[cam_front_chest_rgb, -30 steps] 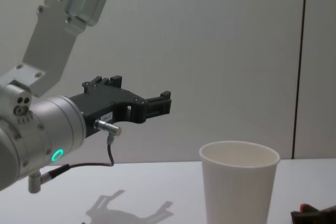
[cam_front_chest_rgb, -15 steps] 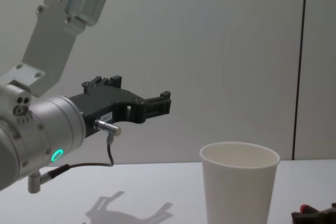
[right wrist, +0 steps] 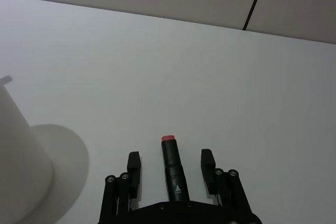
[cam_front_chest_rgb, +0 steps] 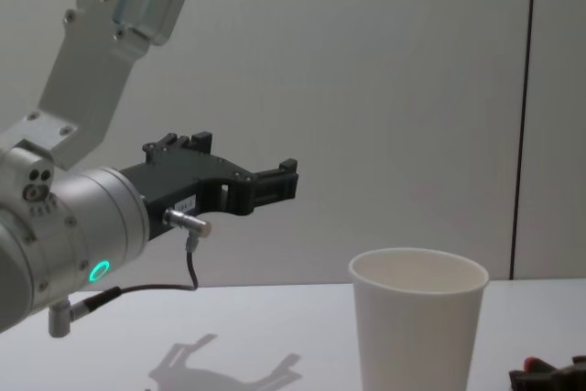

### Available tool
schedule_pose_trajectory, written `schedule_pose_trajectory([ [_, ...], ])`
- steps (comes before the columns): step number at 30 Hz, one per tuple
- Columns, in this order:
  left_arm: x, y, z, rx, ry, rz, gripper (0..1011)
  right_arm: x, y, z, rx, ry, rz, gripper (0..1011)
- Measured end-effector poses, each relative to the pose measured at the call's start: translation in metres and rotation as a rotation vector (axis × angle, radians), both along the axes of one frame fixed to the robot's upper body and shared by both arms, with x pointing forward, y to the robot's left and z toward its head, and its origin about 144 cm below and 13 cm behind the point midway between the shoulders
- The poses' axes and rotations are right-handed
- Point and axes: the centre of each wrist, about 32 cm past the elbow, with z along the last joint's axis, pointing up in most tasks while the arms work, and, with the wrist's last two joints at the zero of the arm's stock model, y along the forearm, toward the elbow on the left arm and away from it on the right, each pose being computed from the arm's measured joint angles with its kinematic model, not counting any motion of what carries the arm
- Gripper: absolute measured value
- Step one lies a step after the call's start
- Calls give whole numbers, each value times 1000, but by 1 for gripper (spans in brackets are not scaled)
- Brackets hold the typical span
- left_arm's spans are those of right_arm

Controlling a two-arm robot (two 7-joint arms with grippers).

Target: Place the pen into the pen holder.

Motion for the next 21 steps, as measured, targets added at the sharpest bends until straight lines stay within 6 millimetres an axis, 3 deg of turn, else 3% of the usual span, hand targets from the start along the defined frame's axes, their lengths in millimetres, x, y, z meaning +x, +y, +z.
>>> schedule_pose_trajectory([
  [21,0,0,0,0,0,0,1001,0,0,0,0,0,0,591],
])
